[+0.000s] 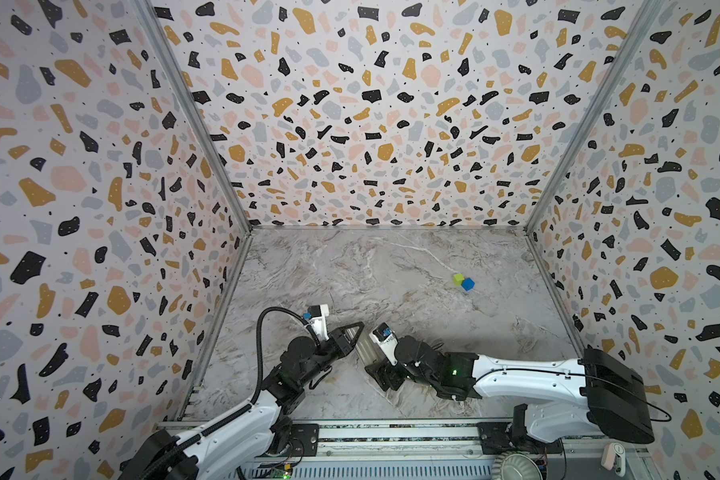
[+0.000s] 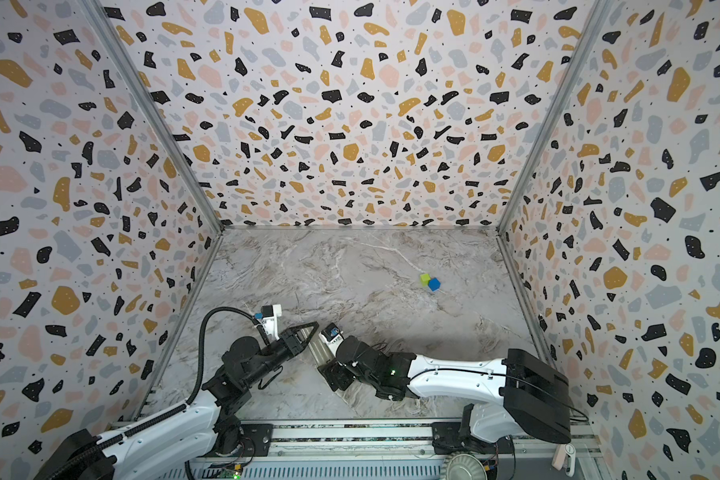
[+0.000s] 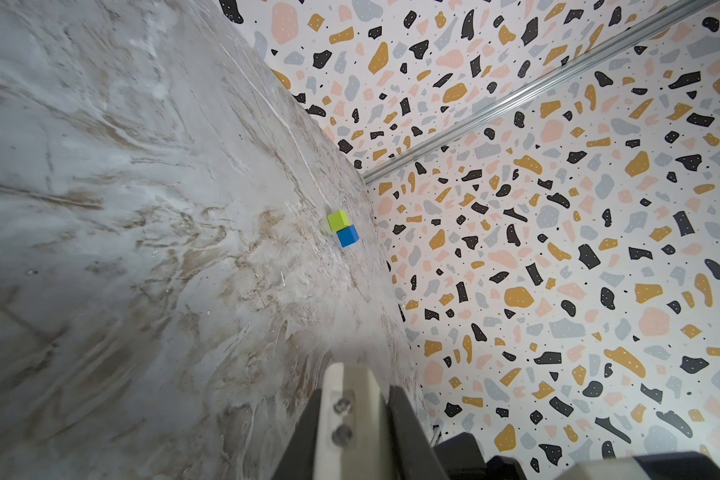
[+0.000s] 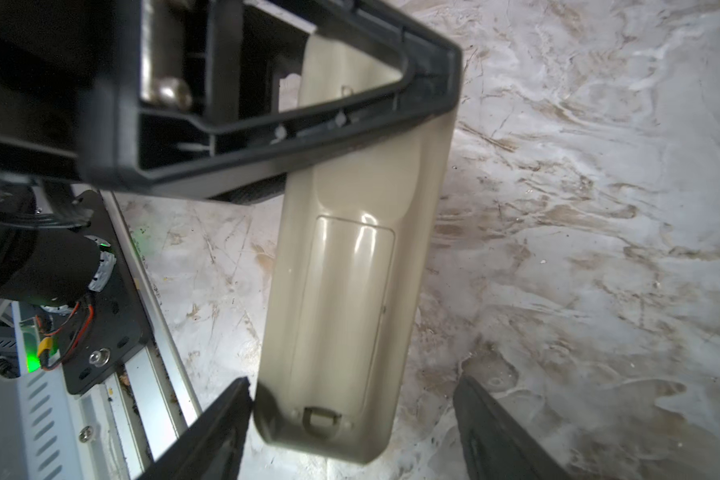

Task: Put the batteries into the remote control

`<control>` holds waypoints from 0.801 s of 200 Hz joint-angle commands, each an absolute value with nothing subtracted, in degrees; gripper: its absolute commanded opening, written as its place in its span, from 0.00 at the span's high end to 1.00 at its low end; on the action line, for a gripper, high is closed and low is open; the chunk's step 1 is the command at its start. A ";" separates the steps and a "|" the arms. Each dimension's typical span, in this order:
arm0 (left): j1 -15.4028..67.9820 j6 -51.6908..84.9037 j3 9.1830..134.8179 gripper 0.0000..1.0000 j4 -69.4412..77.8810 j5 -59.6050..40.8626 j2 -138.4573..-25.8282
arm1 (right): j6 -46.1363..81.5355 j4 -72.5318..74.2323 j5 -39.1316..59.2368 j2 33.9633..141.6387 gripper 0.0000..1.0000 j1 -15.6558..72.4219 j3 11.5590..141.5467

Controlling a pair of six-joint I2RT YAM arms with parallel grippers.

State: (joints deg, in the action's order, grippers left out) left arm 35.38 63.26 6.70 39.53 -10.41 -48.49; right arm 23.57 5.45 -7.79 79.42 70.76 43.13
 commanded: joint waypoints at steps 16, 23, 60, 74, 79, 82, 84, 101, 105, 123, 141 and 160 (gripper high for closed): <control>35.59 64.12 8.53 1.00 45.36 -9.49 -48.87 | 25.82 9.98 -6.24 80.39 0.25 69.40 44.47; 35.62 64.16 8.44 1.00 45.57 -9.41 -49.00 | 25.73 10.46 -6.20 80.77 0.26 69.35 44.47; 35.60 64.42 8.27 1.00 46.20 -9.58 -49.63 | 25.90 11.77 -5.34 82.63 0.38 68.70 44.48; 35.60 64.42 8.26 1.00 46.38 -9.58 -49.76 | 26.15 12.12 -5.21 82.79 0.42 68.56 44.14; 35.60 64.42 8.26 1.00 46.41 -9.57 -49.88 | 26.21 12.18 -5.21 82.73 0.44 68.47 43.96; 35.60 64.42 8.26 1.00 46.41 -9.49 -49.92 | 26.27 12.32 -5.30 82.70 0.45 68.47 43.87; 35.60 64.42 8.26 1.00 46.43 -9.45 -49.99 | 26.28 12.37 -5.28 82.64 0.46 68.53 43.75; 35.66 64.51 8.09 1.00 46.57 -9.36 -50.13 | 26.38 12.86 -5.46 82.01 0.54 68.38 43.09; 35.63 64.51 8.00 1.00 46.65 -9.40 -50.23 | 26.37 12.86 -5.57 81.92 0.57 68.30 42.99; 35.60 64.59 7.82 1.00 46.67 -9.40 -50.37 | 26.54 12.84 -5.59 81.57 0.71 67.94 42.52; 35.60 64.39 8.06 1.00 46.27 -10.29 -50.87 | 26.72 13.42 -5.65 80.70 0.80 67.71 41.35; 35.60 62.80 8.59 0.86 44.55 -11.77 -51.08 | 26.91 13.27 -6.19 79.19 0.86 67.25 40.13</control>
State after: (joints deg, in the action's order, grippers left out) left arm 35.38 63.90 6.70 42.37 -8.93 -51.11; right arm 26.55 13.04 -4.32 82.56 68.40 41.80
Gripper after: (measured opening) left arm 0.233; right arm 0.536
